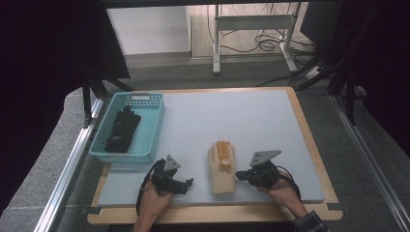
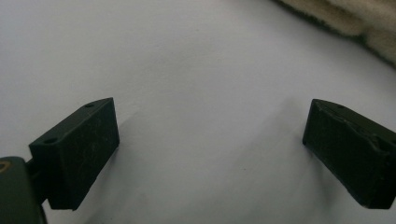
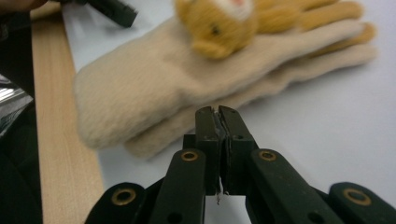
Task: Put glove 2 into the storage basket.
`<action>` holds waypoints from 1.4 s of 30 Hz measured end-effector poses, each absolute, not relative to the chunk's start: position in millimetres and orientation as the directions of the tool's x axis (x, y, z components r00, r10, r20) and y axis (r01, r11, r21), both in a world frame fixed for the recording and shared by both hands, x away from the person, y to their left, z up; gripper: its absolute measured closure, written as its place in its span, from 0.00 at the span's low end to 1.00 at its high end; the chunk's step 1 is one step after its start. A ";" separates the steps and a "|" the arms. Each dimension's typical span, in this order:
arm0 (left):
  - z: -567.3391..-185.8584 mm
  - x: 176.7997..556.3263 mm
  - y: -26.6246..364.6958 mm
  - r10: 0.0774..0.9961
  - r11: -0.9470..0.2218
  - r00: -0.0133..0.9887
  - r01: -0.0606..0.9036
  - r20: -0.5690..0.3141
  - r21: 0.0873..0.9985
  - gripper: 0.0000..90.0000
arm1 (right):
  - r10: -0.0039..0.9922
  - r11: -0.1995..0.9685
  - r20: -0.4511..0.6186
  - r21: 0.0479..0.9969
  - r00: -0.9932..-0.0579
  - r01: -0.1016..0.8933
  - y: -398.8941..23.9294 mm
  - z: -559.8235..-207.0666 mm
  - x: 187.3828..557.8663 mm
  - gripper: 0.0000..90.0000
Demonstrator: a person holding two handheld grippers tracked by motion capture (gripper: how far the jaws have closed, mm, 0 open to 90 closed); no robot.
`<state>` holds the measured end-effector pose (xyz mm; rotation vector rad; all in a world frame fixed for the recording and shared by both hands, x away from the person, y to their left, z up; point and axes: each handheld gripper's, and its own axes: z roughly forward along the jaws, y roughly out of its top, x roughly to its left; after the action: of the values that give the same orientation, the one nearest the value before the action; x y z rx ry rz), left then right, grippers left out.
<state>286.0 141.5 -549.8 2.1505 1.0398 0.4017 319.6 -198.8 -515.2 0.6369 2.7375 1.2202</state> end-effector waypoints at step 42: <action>-555.3 275.0 179.1 0.837 -0.346 0.544 0.599 -0.050 0.722 0.04 | 0.345 0.624 0.035 0.738 -0.938 0.257 -129.6 -527.2 306.2 0.82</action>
<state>275.0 179.1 -555.3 2.0741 1.1544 0.4320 306.2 -129.6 -527.2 0.5075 2.7305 1.2151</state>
